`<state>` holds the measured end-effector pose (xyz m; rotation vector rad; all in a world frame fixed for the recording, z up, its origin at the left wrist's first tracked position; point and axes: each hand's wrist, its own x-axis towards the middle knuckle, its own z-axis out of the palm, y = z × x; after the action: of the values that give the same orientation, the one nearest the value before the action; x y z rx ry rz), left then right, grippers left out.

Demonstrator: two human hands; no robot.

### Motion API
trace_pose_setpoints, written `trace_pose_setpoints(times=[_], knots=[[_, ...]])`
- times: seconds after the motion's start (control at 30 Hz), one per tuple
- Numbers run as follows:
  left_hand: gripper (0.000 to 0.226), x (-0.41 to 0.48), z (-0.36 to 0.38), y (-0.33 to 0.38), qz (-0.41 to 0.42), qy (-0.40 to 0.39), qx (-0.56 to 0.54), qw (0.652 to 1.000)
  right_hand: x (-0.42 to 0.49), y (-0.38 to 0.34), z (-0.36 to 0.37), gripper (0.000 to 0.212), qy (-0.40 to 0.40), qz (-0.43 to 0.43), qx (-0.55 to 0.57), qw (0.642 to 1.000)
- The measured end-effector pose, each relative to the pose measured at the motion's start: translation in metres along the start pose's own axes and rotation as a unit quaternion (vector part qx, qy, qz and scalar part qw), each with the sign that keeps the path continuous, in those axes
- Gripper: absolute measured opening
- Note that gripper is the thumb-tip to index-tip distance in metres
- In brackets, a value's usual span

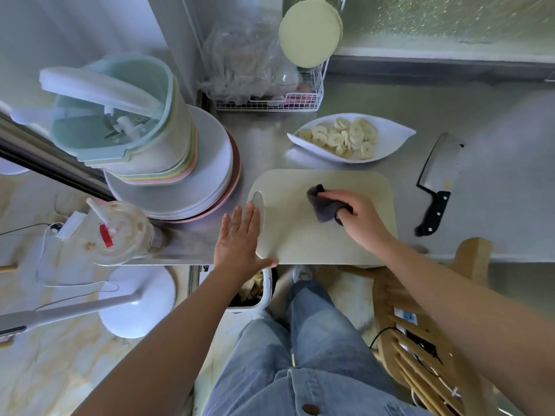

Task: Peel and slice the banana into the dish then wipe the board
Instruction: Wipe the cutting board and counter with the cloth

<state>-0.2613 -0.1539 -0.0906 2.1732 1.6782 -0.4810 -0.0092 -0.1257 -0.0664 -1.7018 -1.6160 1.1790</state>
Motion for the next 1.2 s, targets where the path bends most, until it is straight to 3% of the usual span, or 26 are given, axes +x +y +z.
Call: trace_pose_setpoints(times=[0.07, 0.13, 0.2, 0.27, 0.37, 0.43, 0.47, 0.6, 0.67, 0.8, 0.9, 1.0, 1.1, 1.2], knots=[[0.120, 0.000, 0.000, 0.001, -0.001, -0.004, 0.003, 1.000, 0.010, 0.026, -0.008, 0.047, 0.124, 0.006, -0.105, 0.987], [0.120, 0.000, 0.002, 0.001, -0.001, -0.002, 0.007, 1.000, 0.004, 0.052, -0.002, 0.046, 0.167, 0.022, -0.228, 0.959], [0.120, 0.002, 0.002, 0.001, 0.001, 0.002, 0.010, 1.000, -0.014, 0.062, 0.019, 0.047, 0.190, 0.007, -0.259, 0.947], [0.121, 0.002, 0.002, 0.000, 0.002, 0.003, 0.012, 1.000, -0.033, 0.051, 0.048, 0.049, 0.187, -0.019, -0.220, 0.957], [0.121, 0.002, 0.001, 0.001, 0.001, 0.003, 0.007, 1.000, -0.054, 0.027, 0.072, 0.050, 0.111, -0.044, -0.138, 0.983], [0.121, 0.001, 0.000, 0.000, 0.002, 0.004, 0.002, 1.000, -0.055, 0.017, 0.058, 0.049, 0.062, -0.012, -0.029, 0.998], [0.120, 0.001, 0.001, 0.000, 0.002, 0.005, 0.001, 1.000, -0.053, 0.013, 0.047, 0.049, 0.075, 0.009, 0.002, 0.997], [0.119, 0.000, 0.001, -0.001, 0.003, 0.010, 0.002, 1.000, -0.039, 0.015, 0.022, 0.044, 0.217, 0.061, -0.062, 0.972], [0.119, -0.001, 0.001, 0.000, 0.001, 0.012, 0.004, 1.000, -0.044, 0.019, 0.038, 0.044, 0.192, 0.044, -0.118, 0.973], [0.118, 0.000, 0.002, 0.000, -0.001, 0.019, 0.005, 1.000, -0.071, 0.003, 0.079, 0.046, 0.071, -0.034, -0.057, 0.995], [0.120, 0.000, 0.004, -0.001, 0.009, 0.012, -0.033, 0.999, -0.068, -0.007, 0.070, 0.044, -0.001, 0.070, 0.073, 0.995], [0.121, -0.005, 0.004, -0.006, 0.034, 0.032, -0.098, 0.994, -0.040, -0.009, 0.040, 0.037, 0.085, 0.103, 0.135, 0.982], [0.106, -0.011, 0.006, -0.014, 0.041, 0.068, -0.088, 0.993, -0.010, -0.004, 0.026, 0.044, 0.140, 0.078, 0.059, 0.985], [0.097, -0.012, 0.009, -0.017, 0.024, 0.069, -0.076, 0.994, 0.003, 0.020, 0.027, 0.056, 0.226, 0.091, -0.189, 0.951]])
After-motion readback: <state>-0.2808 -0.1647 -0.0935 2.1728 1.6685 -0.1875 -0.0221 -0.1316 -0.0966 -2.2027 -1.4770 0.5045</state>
